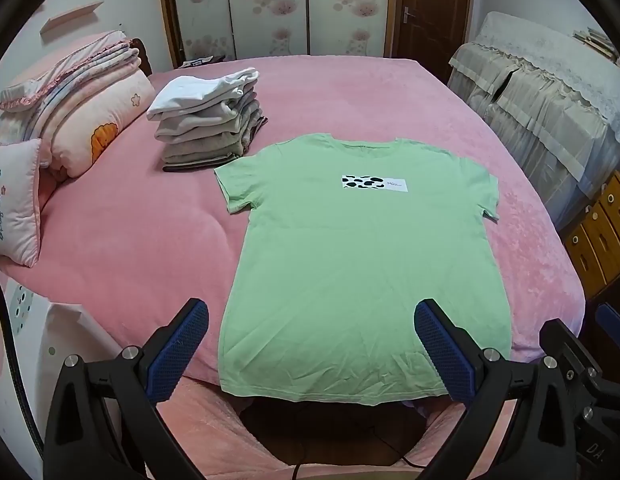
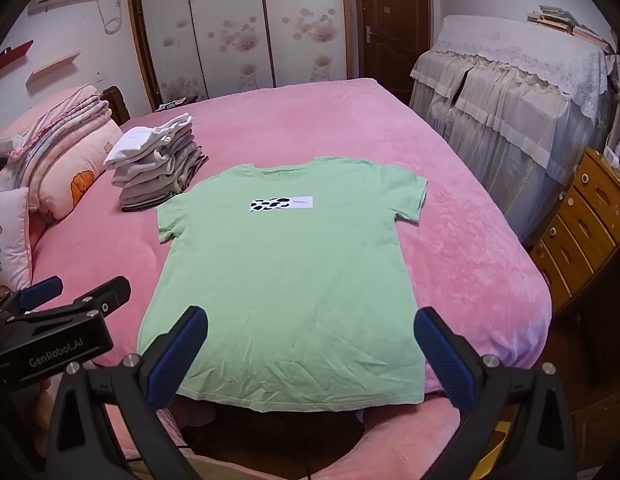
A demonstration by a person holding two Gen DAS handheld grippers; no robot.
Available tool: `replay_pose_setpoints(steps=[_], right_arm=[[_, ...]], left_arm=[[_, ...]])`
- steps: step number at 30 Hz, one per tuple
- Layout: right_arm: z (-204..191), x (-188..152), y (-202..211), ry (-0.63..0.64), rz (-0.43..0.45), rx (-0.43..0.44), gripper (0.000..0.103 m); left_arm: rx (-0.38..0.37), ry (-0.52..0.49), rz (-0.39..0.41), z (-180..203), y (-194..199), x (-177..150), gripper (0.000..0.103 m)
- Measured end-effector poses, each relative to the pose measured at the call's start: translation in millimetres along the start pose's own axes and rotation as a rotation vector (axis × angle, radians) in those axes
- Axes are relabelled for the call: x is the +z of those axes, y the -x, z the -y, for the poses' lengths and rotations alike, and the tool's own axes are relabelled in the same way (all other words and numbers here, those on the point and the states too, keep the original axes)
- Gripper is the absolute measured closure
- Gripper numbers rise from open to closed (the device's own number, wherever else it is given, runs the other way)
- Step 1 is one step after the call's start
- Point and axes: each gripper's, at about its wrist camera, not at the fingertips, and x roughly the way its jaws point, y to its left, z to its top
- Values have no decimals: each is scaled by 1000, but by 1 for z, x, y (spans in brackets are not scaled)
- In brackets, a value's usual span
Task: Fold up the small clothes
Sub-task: 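Move both tools toward the flat green T-shirt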
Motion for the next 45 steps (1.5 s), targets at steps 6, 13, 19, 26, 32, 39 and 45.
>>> replay_pose_setpoints(steps=[6,13,19,26,32,39,45], right_arm=[[-2,1,0,7,1,9,0],[4,0,-3,-13,-1,20,0],[-1,3,-8,-4,-6,-2,0],[2,5,-9,-3,52,-8,0],[7,16,-5,21,161,-30,0],[9,28,-4,50,113,-57,0],[12,41,-4,33,108,-23,0]], left_arm=[[-1,-7,-4,2,0,0,1],[3,-14,11,4,1,1,1],[-1,-9,18,5,0,2,1],[-11,-4,29,2,-1,8,1],[-16,18,58,-2,-1,15,1],[-17,14,86,-1,-3,23,1],[-39,18,112,-2,-4,32,1]])
